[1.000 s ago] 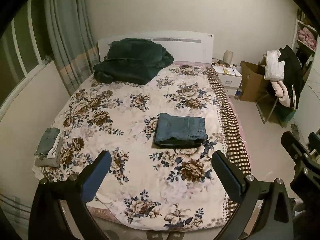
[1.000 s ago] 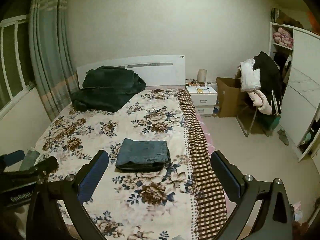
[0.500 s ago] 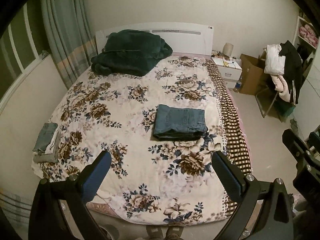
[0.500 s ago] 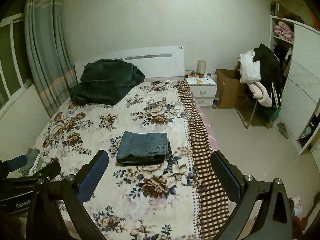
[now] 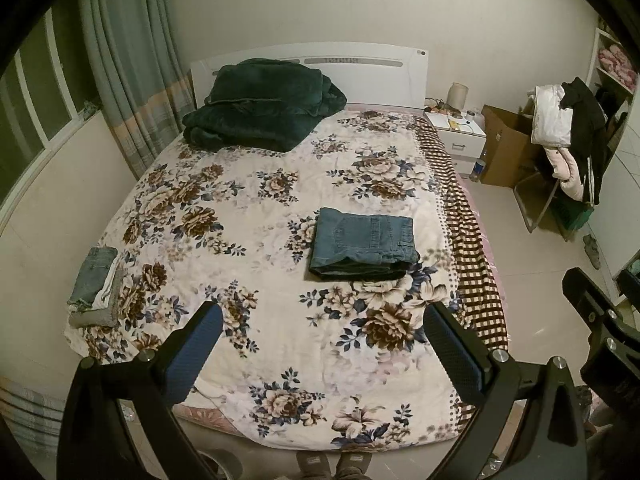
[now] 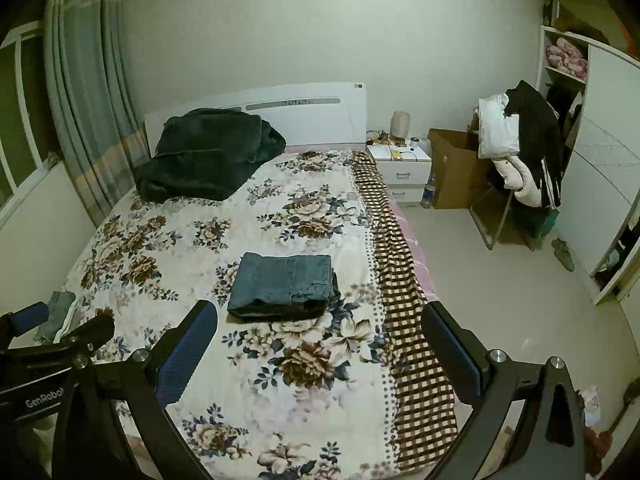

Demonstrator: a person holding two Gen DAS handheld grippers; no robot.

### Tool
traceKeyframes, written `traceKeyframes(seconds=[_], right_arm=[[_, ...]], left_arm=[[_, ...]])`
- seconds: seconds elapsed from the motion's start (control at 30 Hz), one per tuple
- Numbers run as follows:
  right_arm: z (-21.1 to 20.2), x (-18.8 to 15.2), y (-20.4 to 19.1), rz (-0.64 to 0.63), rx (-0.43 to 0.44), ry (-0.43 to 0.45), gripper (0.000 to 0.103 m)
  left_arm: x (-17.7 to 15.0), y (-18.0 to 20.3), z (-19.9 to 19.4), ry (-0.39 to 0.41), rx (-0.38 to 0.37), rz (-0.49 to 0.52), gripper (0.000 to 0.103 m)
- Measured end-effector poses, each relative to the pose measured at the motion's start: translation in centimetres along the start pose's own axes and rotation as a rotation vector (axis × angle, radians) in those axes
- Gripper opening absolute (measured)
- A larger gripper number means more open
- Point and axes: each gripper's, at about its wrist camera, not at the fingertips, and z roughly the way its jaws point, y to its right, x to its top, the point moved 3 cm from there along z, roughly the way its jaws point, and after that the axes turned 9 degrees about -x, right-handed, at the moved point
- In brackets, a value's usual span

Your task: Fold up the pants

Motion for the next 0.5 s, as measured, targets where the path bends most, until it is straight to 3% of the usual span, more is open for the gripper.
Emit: traceKeyframes(seconds=[0.5], right_arm=[[0.86, -0.68, -0.26, -0.020, 0.012, -0.014, 0.103]], left_arm=[[-0.03, -0.59, 0.14, 0.002, -0.001, 0.006, 0.102]])
